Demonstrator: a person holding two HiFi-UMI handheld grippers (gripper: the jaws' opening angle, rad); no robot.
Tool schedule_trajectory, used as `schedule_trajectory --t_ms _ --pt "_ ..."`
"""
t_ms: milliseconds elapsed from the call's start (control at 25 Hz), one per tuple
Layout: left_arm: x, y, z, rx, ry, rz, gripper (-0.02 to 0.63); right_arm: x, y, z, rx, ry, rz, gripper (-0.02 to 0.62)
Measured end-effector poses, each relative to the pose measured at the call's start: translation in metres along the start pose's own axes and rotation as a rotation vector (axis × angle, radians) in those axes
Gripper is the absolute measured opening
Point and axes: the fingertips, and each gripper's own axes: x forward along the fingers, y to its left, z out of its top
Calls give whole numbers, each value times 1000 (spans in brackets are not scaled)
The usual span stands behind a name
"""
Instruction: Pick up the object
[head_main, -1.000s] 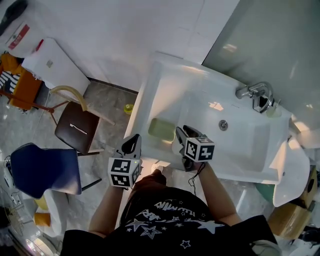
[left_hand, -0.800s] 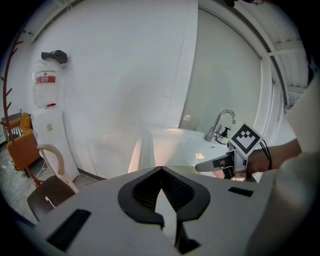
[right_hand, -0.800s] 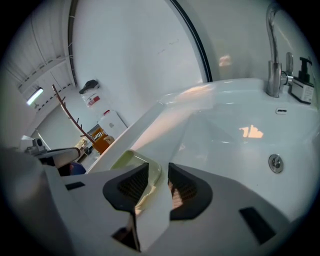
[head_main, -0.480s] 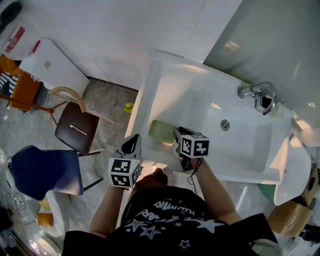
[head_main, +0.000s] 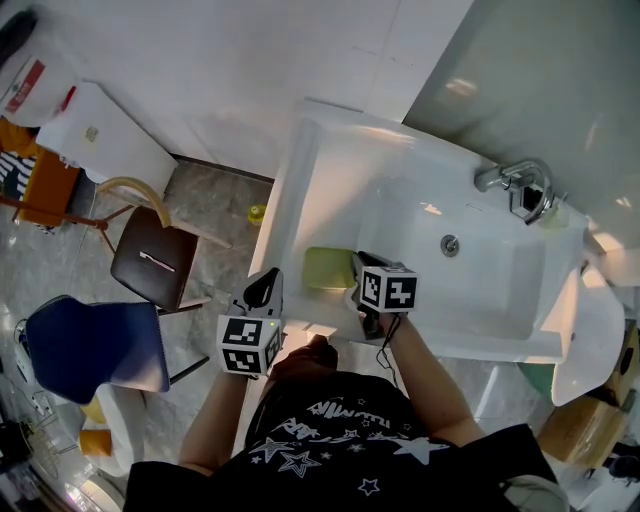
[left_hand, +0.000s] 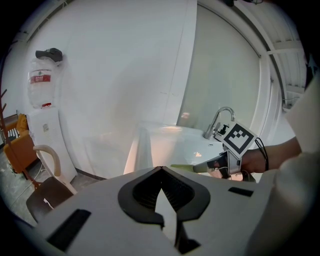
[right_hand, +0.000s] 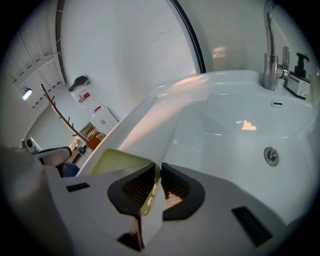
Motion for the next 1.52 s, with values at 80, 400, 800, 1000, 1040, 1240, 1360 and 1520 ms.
schedule_trajectory --t_ms 80,400,800,1000,1040,1240,1360,1520 --pt "-1 -2 -1 5 1 0 17 -3 -1 -1 4 -5 3 49" --pt "-20 -33 2 28 -26 1 17 -52 -16 0 50 -94 8 48" --pt "-46 -111 3 78 -74 -70 17 -162 -69 -10 93 -241 -74 48" --pt "-63 -160 -4 90 -85 -117 17 -215 -93 -32 114 -300 -107 48" --pt "-68 -169 -6 89 -88 -125 17 -225 -96 -38 118 -309 -110 48" --pt "-90 -207 -22 109 -98 -148 17 -265 -111 -68 134 -347 -126 46" --pt "-106 -226 -36 122 -102 -153 17 -286 -116 -90 137 -363 -129 46" --pt "-128 -247 -59 127 -102 -153 17 -310 -123 -122 138 -378 -132 46"
